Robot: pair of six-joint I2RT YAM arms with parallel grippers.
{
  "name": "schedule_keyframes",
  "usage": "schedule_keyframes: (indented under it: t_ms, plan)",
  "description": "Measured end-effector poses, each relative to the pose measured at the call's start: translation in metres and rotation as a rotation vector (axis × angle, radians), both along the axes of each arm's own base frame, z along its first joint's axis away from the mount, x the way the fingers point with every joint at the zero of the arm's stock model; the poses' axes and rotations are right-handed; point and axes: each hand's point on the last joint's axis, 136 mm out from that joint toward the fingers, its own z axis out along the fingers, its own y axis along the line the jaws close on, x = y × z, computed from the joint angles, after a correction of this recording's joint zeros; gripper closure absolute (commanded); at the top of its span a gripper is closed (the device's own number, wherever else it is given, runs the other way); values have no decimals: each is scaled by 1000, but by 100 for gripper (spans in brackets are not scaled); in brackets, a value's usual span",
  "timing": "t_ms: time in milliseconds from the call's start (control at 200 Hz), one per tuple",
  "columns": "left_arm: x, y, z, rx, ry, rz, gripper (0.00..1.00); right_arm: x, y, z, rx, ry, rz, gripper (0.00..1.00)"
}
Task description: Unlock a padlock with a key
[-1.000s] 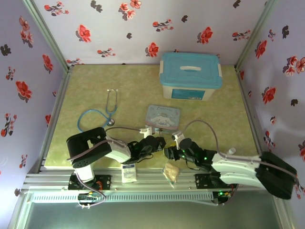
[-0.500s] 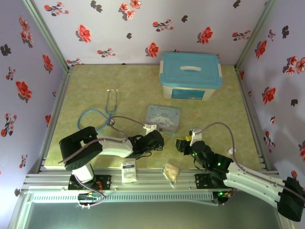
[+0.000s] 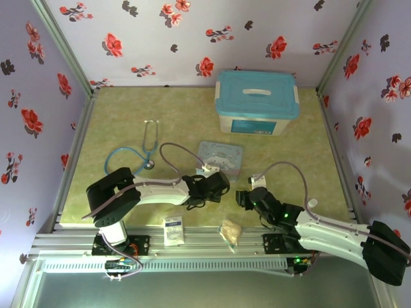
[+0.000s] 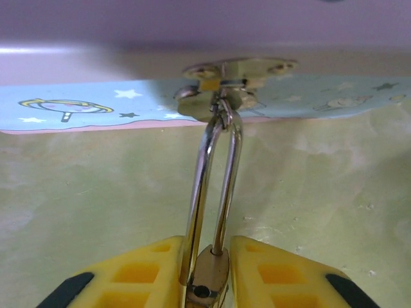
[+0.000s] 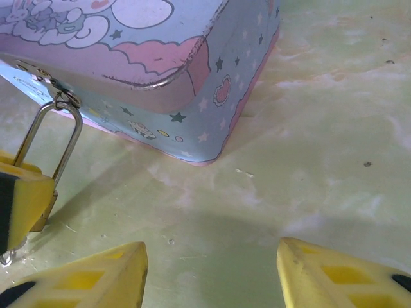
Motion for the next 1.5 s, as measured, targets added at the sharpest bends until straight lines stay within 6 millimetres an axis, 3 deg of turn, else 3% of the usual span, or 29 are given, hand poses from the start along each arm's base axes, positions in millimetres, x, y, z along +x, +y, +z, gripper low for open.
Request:
schedule_keyframes:
  t_ms: [170, 500, 745, 1090, 1500]
  plan:
    - [-5, 3, -1, 71, -7, -21, 70, 0, 0, 1, 0, -3, 2, 45]
    - [-21, -10, 1, 131, -22, -72, 67, 0, 0, 1, 1, -4, 1, 44]
    - [-21, -10, 4, 206, -51, -79, 65, 0, 0, 0, -2, -2, 1, 44]
    - [-23, -14, 10, 184, -74, -100, 59, 0, 0, -2, -8, 2, 1, 41]
    - [-24, -23, 13, 137, -66, -112, 60, 1, -1, -3, -16, 2, -5, 41]
